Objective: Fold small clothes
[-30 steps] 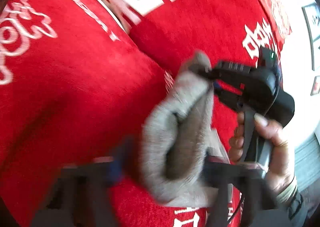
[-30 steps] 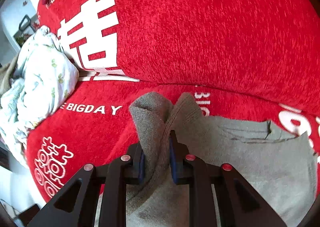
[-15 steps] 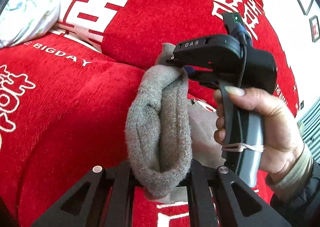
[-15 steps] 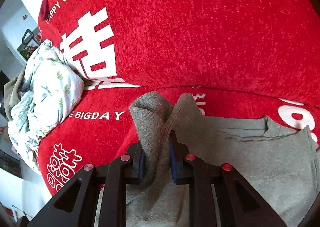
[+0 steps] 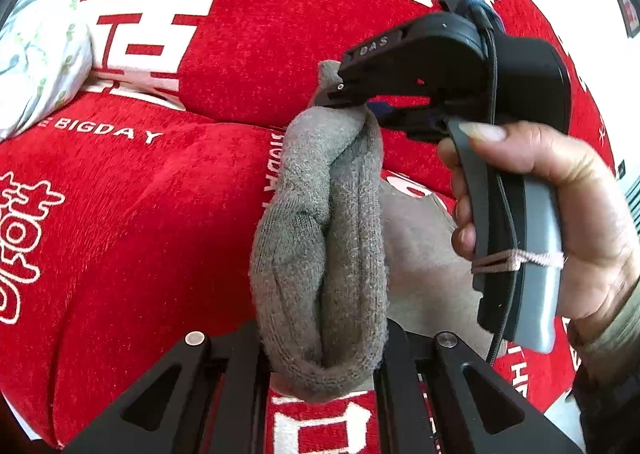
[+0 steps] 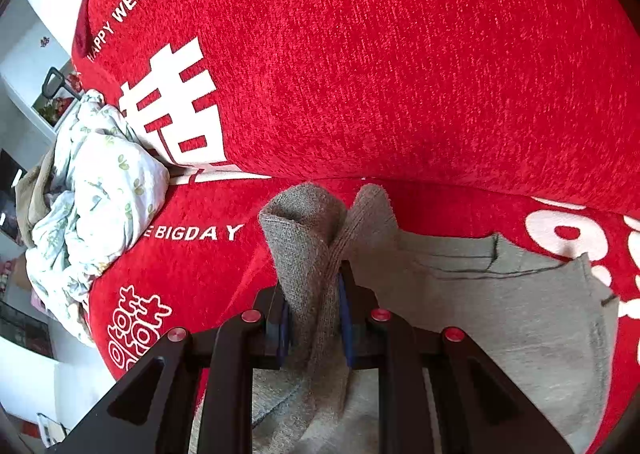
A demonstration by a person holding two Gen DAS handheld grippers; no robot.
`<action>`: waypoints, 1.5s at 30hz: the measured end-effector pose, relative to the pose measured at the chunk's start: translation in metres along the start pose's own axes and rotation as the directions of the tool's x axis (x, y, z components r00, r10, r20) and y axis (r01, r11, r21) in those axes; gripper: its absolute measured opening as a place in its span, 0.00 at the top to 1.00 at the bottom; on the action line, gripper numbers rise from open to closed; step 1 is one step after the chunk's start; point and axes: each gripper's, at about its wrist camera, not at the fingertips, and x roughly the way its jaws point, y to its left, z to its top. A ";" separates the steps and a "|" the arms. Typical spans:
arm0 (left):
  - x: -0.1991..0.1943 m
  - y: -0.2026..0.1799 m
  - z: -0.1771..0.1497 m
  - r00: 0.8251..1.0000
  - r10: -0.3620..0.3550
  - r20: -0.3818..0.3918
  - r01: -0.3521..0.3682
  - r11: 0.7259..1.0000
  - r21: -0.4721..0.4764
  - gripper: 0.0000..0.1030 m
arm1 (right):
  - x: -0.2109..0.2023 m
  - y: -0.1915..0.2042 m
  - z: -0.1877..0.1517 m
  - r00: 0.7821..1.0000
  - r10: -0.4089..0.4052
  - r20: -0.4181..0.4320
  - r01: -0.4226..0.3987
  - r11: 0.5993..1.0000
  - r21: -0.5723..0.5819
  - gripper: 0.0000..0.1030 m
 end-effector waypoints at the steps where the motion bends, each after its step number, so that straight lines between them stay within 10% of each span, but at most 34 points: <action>1: 0.000 -0.004 0.001 1.000 0.003 -0.005 -0.003 1.000 0.008 0.91 | -0.002 -0.002 0.001 1.000 0.005 -0.005 -0.005 1.000 -0.001 0.79; 45: 0.038 -0.130 -0.012 0.994 0.075 -0.081 -0.054 0.971 0.232 0.91 | -0.064 -0.101 0.000 0.996 0.090 0.008 -0.090 0.995 0.040 0.79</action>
